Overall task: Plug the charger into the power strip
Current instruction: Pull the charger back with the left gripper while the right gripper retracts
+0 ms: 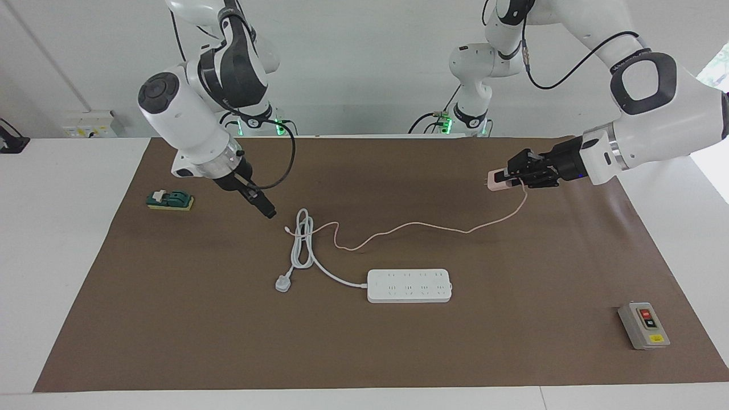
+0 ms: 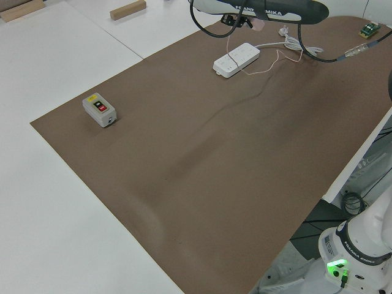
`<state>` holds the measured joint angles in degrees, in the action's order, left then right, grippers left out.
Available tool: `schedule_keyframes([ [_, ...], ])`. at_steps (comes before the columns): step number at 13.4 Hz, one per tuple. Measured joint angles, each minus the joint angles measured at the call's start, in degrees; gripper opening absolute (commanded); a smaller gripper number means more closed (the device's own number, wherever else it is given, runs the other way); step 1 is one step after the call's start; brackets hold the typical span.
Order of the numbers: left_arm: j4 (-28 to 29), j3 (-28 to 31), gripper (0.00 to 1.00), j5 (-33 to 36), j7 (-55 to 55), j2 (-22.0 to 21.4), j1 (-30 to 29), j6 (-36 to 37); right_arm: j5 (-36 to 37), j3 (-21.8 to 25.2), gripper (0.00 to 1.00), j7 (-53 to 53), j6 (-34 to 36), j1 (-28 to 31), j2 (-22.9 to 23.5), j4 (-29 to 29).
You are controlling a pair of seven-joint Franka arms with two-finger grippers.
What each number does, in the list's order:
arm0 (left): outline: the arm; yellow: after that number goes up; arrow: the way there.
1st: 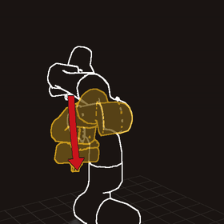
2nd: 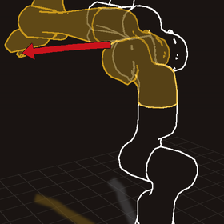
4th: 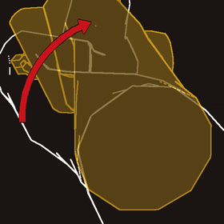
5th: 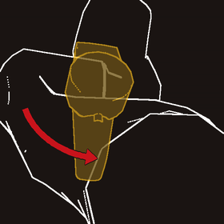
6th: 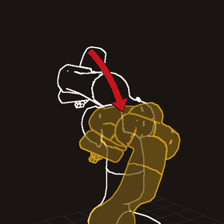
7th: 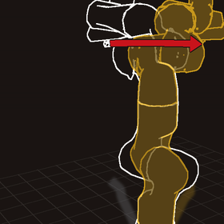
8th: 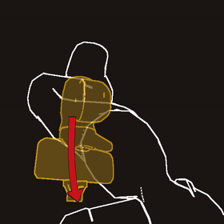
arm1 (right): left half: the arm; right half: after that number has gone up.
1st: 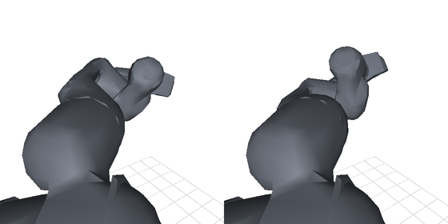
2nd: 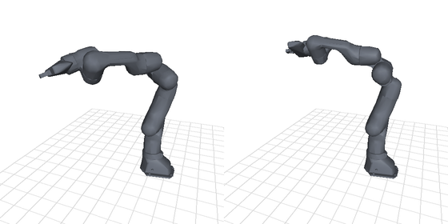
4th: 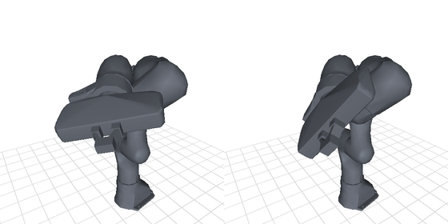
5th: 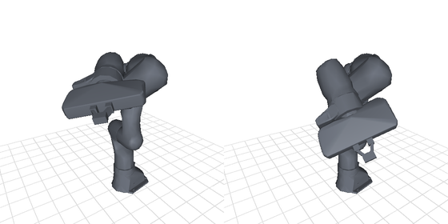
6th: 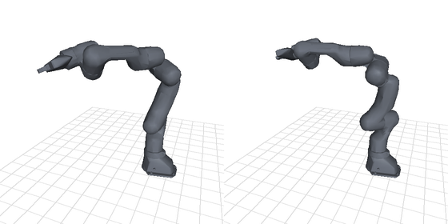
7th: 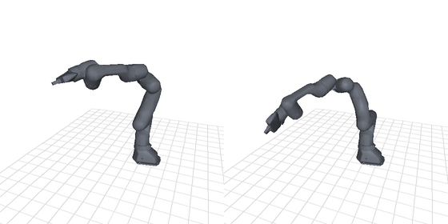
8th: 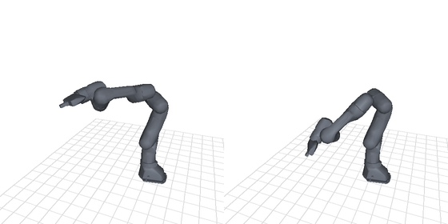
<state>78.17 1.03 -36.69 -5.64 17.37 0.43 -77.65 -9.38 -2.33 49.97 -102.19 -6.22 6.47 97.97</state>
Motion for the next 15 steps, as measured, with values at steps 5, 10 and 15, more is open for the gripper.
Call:
schedule_keyframes([
  [5, -3.62, 0.49, 0.00, 8.16, 0.00, 0.12, -0.23, 2.40, 8.77, -0.45, 1.00, -14.56, 6.81, -0.62, -7.55, -0.27],
  [10, -5.68, 1.05, 0.00, 9.20, 0.27, 0.06, -0.64, 1.01, 9.46, 1.65, 1.00, -20.05, 9.66, 0.03, -8.31, -0.01],
  [15, -8.09, 0.28, 0.00, 16.20, 10.08, -0.63, -0.46, 0.88, 9.46, 3.27, 1.00, -20.75, 9.60, 0.62, -8.40, -0.97],
])
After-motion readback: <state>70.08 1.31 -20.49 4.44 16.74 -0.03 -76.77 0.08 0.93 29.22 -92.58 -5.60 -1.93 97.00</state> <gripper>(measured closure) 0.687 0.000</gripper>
